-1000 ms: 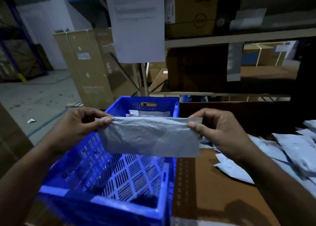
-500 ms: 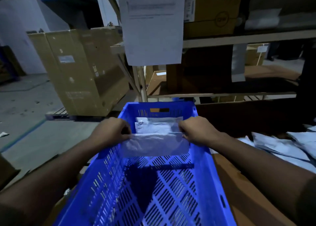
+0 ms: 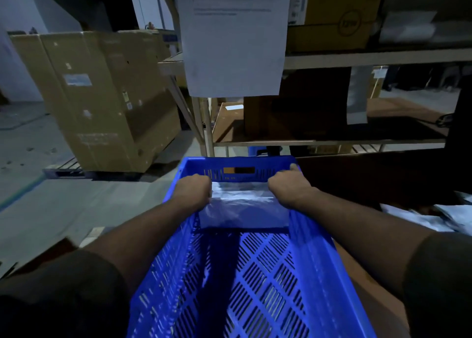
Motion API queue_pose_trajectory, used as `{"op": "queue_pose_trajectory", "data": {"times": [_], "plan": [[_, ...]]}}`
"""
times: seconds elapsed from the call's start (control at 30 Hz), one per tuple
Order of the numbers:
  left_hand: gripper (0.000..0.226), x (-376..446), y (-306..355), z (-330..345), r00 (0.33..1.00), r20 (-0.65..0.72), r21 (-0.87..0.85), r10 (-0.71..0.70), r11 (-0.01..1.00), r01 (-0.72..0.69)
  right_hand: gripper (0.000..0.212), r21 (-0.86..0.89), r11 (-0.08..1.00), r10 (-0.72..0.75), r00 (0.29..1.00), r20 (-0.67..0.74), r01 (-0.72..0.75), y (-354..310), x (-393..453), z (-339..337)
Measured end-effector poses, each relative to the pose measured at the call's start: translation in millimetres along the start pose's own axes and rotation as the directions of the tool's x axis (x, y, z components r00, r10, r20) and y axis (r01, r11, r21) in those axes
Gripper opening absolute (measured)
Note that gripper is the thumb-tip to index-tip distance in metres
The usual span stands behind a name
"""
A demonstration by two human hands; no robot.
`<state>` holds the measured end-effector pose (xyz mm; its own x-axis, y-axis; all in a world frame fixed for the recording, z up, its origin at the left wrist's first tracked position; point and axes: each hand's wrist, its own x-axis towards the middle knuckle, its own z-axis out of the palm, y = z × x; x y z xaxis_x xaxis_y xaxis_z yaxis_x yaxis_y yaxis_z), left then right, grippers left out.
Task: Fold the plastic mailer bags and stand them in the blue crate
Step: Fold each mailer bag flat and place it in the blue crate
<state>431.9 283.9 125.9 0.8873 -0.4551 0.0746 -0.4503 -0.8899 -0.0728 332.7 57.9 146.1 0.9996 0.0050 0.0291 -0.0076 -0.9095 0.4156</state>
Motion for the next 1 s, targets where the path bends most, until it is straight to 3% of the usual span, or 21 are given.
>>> {"op": "queue_pose_trajectory", "data": {"times": [0.17, 0.37, 0.53, 0.7, 0.77, 0.83, 0.93, 1.0], "plan": [[0.008, 9.8, 3.0, 12.6, 0.999, -0.035, 0.082, -0.011, 0.997, 0.014, 0.023, -0.006, 1.0, -0.021, 0.999, 0.043, 0.021, -6.0, 12.5, 6.3], [0.007, 6.7, 1.0, 12.7, 0.995, -0.093, 0.152, -0.02, 0.988, 0.034, 0.024, -0.032, 0.999, 0.023, 0.999, -0.038, -0.024, -8.2, 13.9, 7.9], [0.012, -6.4, 15.2, 2.3, 0.987, -0.152, 0.247, 0.052, 0.969, -0.013, 0.023, -0.032, 0.999, -0.04, 0.996, -0.083, 0.038, -20.5, 1.0, -1.2], [0.038, -17.7, 32.7, 7.4, 0.994, -0.002, 0.161, 0.111, 0.981, -0.109, 0.024, 0.107, 0.991, -0.105, 0.973, 0.205, 0.085, -36.3, -9.8, 6.1], [0.043, -20.6, 36.4, 12.1, 0.991, 0.043, 0.118, 0.125, 0.985, -0.129, 0.024, 0.128, 0.988, -0.113, 0.965, 0.237, 0.084, -35.1, -12.9, 5.8], [0.043, -23.7, 40.1, 12.2, 0.991, 0.036, 0.066, 0.132, 0.989, -0.134, 0.024, 0.16, 0.984, -0.107, 0.973, 0.206, 0.075, -32.1, -17.2, 1.6], [0.039, -30.2, 52.2, 1.9, 0.989, -0.031, -0.014, 0.145, 0.989, -0.146, 0.006, 0.192, 0.979, -0.093, 0.99, 0.102, 0.072, -27.0, -27.1, -6.1], [0.032, -37.8, 68.7, -12.2, 0.98, -0.109, -0.064, 0.166, 0.983, -0.173, 0.01, 0.269, 0.962, -0.05, 0.999, -0.015, 0.052, -19.4, -40.1, -12.3]]}}
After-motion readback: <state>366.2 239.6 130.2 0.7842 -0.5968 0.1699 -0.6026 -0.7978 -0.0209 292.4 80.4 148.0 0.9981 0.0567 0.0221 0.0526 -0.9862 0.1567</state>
